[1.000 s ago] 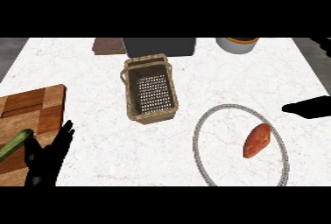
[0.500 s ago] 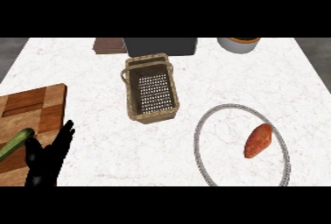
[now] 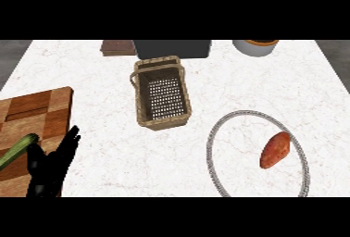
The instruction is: Pick the sweet potato from the placemat and place it in the basket
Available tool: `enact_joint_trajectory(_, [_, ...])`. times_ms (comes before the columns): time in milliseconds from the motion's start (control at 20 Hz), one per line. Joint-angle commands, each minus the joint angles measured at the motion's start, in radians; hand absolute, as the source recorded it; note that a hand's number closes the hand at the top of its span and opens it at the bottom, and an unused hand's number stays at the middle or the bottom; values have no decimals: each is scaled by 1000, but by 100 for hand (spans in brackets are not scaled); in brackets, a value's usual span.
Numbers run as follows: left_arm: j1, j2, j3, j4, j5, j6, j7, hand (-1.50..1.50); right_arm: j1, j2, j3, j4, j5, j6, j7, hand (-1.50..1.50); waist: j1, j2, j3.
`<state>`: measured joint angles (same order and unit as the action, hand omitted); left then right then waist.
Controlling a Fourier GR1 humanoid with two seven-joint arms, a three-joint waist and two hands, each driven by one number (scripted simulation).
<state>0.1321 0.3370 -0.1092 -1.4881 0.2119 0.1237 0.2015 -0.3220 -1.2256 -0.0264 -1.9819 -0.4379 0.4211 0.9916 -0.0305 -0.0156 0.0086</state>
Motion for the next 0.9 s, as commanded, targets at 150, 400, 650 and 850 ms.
enact_joint_trajectory(150, [11, 0, -3, 66, 9, -40, 48, 0, 51, 51, 25, -78, 51, -86, 113, -150, 28, 16, -10])
enact_joint_trajectory(400, [-17, -36, -21, 101, -35, -9, 47, 0, 163, 164, 52, -78, 212, -120, -7, -150, 20, 17, -8])
enact_joint_trajectory(650, [-20, -20, 13, 93, -13, -34, 63, 0, 172, 223, 115, -63, 310, -116, -10, -150, 28, 17, -9])
enact_joint_trajectory(850, [-22, -41, -9, 101, -46, -31, 39, 0, 180, 303, 226, 8, 445, -135, -43, -150, 37, 19, -9])
